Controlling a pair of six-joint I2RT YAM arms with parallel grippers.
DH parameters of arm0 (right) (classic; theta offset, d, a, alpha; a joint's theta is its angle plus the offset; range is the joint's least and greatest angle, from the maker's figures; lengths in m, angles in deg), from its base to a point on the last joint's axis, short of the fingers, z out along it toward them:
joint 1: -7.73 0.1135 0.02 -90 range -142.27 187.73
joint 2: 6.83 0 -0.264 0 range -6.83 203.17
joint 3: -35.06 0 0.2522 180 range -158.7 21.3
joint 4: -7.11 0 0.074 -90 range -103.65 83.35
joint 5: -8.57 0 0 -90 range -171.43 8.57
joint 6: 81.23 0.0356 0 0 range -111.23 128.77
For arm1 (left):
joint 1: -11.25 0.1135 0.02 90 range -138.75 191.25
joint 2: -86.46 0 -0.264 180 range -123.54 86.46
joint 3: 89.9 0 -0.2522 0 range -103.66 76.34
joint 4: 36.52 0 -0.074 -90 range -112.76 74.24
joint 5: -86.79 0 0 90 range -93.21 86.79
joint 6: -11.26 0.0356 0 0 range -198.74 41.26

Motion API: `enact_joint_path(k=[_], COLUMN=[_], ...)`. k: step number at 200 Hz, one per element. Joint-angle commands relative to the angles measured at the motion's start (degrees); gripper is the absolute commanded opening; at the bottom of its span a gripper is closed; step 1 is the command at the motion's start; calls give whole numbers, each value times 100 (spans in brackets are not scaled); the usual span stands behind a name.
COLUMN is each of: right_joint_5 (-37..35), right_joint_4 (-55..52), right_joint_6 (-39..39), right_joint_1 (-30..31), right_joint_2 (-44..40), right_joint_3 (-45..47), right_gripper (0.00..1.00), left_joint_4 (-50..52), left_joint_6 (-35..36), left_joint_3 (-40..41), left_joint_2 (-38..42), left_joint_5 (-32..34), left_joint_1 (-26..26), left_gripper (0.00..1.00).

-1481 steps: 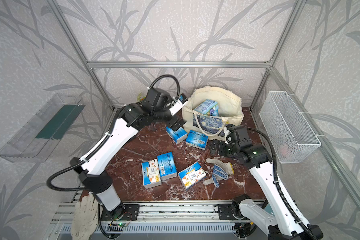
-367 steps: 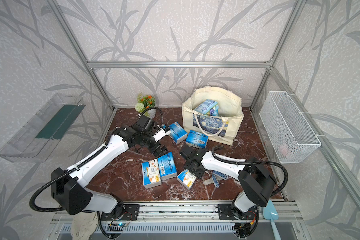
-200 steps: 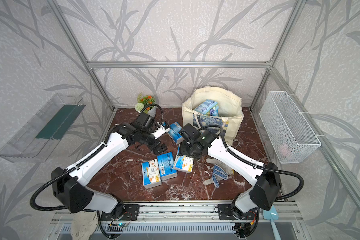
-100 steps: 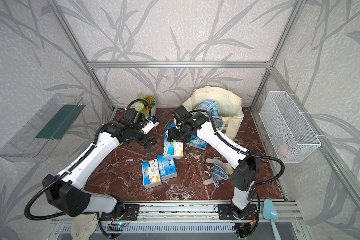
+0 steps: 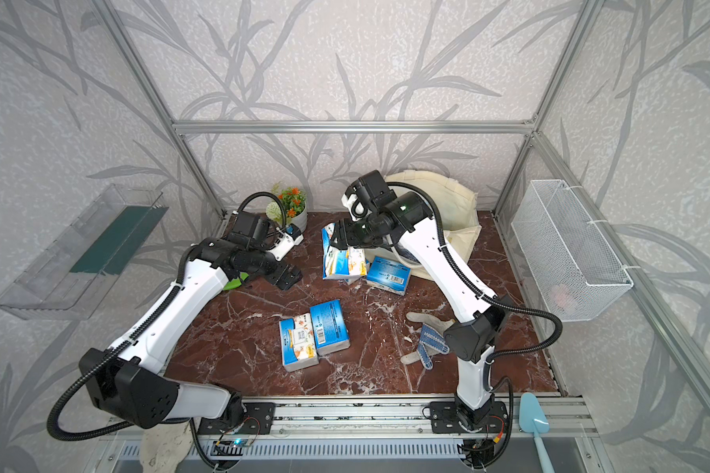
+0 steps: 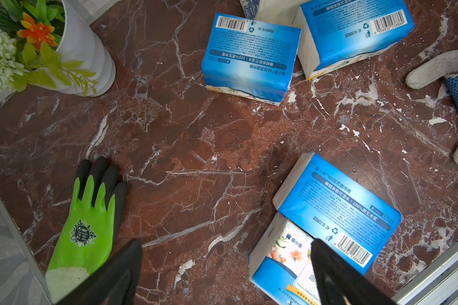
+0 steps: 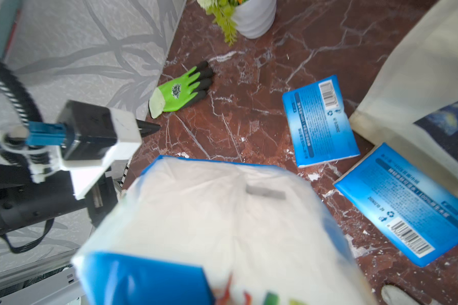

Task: Put tissues into the canvas bag
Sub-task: Place the pack of facial tissues in the canvas bag.

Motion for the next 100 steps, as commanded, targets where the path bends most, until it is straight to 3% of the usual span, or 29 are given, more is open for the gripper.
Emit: enact_joint_path(k=[1,44,66,100], right_joint_5=[216,373,248,618], right_joint_4=[-184,-339,-68,51], right_joint_6=[-314,-487,-430,-317], right_joint_1=[-190,-733,-1023,-1696], right_joint_2=[101,371,344,591], right_joint_3=[-400,-1585,-1665,-2261], right_gripper=[64,65,64,64], left_joint_4=[161,126,178,87], left_joint_6=[-61,-154,-186,-314], left_joint_3=[-257,-300,-443,-448], left_joint_2=[-75,-254,-391,-471], left_joint_5=[-213,-325,-405,-198], left_joint_1=[35,34,36,34], left_gripper=[97,97,96,95])
